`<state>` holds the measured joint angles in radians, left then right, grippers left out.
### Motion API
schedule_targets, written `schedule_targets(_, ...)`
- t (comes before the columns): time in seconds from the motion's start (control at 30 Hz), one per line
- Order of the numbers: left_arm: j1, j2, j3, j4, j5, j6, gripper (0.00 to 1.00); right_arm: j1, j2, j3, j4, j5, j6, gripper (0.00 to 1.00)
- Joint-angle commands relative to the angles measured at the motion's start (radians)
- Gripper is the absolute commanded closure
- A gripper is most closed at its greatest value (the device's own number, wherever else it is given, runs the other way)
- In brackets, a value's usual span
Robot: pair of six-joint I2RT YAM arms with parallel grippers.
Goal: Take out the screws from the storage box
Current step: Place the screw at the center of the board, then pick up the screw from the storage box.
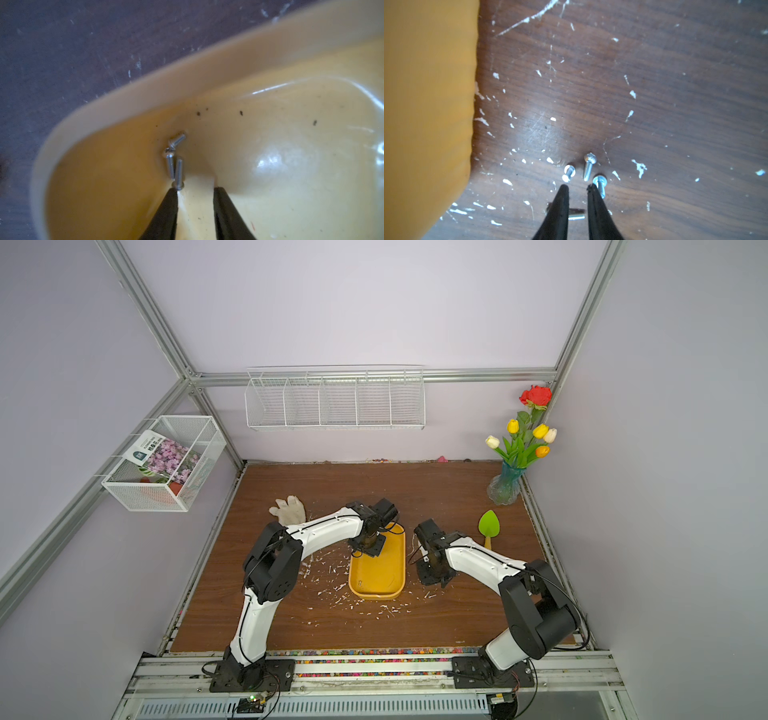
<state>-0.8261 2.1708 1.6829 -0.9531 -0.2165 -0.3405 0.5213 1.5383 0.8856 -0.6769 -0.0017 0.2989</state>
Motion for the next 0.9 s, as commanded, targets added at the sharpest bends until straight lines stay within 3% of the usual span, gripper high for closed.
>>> schedule_targets(0.0, -0.004, 0.033, 0.029, -0.034, -0.032, -0.016, 0.65, -0.003, 0.0, -0.004, -0.005, -0.01, 0.008, 0.74)
schedule_targets(0.33, -0.006, 0.079, 0.059, -0.048, -0.019, -0.009, 0.65, -0.002, -0.063, 0.01, 0.009, -0.048, 0.0, 0.73)
schedule_targets(0.4, -0.007, 0.067, 0.047, -0.031, 0.008, -0.005, 0.74, -0.003, -0.091, 0.015, 0.016, -0.046, 0.007, 0.73)
schedule_targets(0.47, -0.007, 0.046, 0.032, -0.007, 0.045, 0.001, 0.91, -0.003, -0.122, 0.018, 0.03, -0.046, 0.011, 0.73)
schedule_targets(0.5, -0.007, 0.044, 0.031, -0.003, 0.056, 0.001, 0.91, -0.003, -0.133, 0.025, 0.034, -0.049, 0.01, 0.73)
schedule_targets(0.7, -0.007, 0.091, 0.061, -0.034, 0.05, -0.001, 0.78, -0.003, -0.156, 0.069, 0.006, -0.057, -0.005, 0.73)
schedule_targets(0.87, -0.007, 0.095, 0.06, -0.029, 0.045, -0.008, 0.72, -0.003, -0.175, 0.07, 0.004, -0.065, -0.003, 0.73)
